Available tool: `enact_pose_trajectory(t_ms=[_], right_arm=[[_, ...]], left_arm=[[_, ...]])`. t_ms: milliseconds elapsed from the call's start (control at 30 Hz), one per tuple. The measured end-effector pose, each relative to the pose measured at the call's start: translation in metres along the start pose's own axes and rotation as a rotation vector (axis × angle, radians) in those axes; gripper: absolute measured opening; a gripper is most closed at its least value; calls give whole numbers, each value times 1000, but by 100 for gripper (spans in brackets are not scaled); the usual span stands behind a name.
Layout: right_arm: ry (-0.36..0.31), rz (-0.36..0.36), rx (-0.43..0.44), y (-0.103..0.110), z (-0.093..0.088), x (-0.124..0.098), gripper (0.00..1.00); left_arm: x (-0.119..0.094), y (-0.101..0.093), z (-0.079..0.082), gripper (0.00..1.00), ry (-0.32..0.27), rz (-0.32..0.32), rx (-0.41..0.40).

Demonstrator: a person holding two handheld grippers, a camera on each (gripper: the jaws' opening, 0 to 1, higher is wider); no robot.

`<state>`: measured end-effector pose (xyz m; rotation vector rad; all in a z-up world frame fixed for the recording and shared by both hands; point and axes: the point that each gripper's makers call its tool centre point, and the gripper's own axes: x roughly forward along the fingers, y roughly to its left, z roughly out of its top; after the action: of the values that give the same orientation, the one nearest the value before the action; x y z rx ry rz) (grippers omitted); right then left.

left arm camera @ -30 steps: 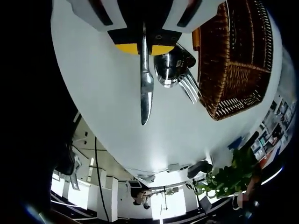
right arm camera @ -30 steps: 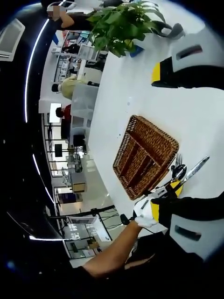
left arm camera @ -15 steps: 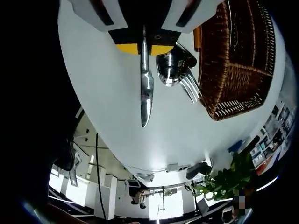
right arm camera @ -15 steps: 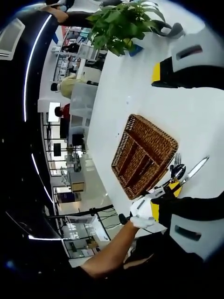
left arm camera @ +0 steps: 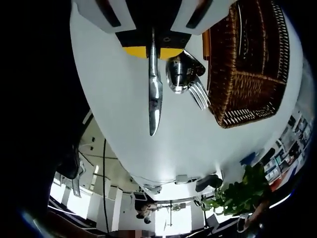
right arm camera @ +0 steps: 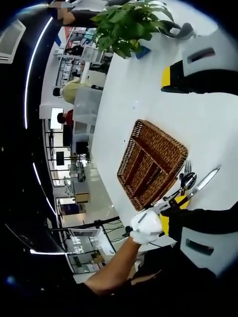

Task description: Arrange the knives, forks, and spoons in their matching storage slots by inserting each utensil handle-first until every utensil is classified and aligned in the correct compartment

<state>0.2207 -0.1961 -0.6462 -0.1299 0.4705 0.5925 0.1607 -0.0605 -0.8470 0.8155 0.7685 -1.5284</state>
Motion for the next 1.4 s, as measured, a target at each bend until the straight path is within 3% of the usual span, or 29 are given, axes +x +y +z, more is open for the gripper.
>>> enact_pose_trajectory(t_ms=[967, 1400], right_arm=[[7, -4, 6, 11, -6, -3, 99], [-11, -3, 25, 15, -4, -7, 99]], left_arm=[[-52, -1, 8, 1, 54, 0, -22], [-93, 4, 17, 1, 73, 20, -20]])
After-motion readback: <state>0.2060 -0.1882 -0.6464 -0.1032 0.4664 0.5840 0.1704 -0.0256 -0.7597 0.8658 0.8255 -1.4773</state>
